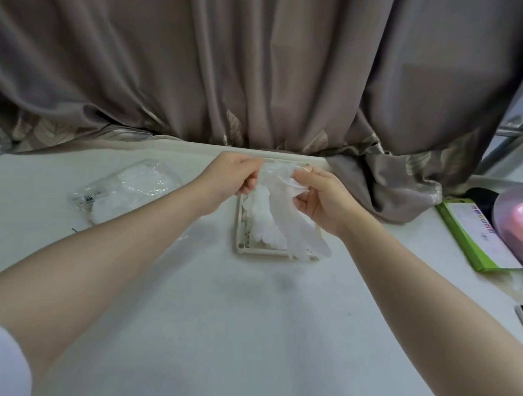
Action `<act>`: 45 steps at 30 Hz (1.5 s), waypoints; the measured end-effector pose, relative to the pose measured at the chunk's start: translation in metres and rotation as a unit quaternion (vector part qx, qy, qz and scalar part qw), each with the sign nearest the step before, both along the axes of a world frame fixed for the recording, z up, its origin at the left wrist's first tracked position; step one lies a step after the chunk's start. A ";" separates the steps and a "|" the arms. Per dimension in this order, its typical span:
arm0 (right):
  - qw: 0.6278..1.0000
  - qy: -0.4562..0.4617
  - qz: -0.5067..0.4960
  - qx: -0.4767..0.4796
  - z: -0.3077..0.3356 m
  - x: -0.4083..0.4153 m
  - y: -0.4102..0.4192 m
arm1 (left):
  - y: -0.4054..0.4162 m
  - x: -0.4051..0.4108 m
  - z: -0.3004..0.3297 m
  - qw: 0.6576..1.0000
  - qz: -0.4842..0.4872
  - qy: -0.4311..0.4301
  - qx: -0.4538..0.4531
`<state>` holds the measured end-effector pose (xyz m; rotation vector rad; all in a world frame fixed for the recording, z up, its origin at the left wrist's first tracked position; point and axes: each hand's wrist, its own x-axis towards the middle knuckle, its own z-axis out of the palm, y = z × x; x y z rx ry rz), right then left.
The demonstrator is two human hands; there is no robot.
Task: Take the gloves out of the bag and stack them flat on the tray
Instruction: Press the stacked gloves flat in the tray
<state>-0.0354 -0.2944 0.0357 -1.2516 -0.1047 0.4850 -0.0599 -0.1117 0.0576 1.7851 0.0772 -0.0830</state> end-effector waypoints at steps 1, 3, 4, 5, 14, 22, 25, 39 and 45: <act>1.000 0.005 0.007 0.007 -0.002 0.001 -0.002 | -0.011 -0.003 0.002 1.000 -0.026 0.001 0.002; 1.000 0.012 0.024 0.004 -0.002 0.001 -0.006 | -0.029 -0.008 0.002 0.997 -0.066 0.022 0.015; 1.000 0.012 0.027 0.005 -0.001 0.001 -0.009 | -0.035 -0.008 0.001 0.997 -0.065 0.037 0.017; 0.999 0.015 0.027 0.014 0.000 0.001 -0.012 | -0.041 -0.007 0.000 0.997 -0.051 0.049 0.017; 0.996 0.004 0.065 -0.068 -0.009 0.006 -0.035 | -0.058 0.008 -0.014 0.992 -0.070 0.097 0.031; 0.979 -0.032 0.103 -0.171 -0.018 0.005 -0.043 | -0.066 0.016 -0.008 0.992 -0.074 0.100 0.008; 0.979 -0.030 0.111 -0.167 -0.018 0.007 -0.045 | -0.067 0.017 -0.008 0.989 -0.116 0.083 0.043; 0.997 -0.035 0.068 0.023 -0.017 0.031 -0.059 | -0.047 0.032 -0.003 0.978 -0.194 0.055 -0.062; 0.984 0.048 0.171 -0.029 -0.041 0.046 -0.058 | -0.028 0.052 -0.016 0.942 -0.217 0.204 -0.157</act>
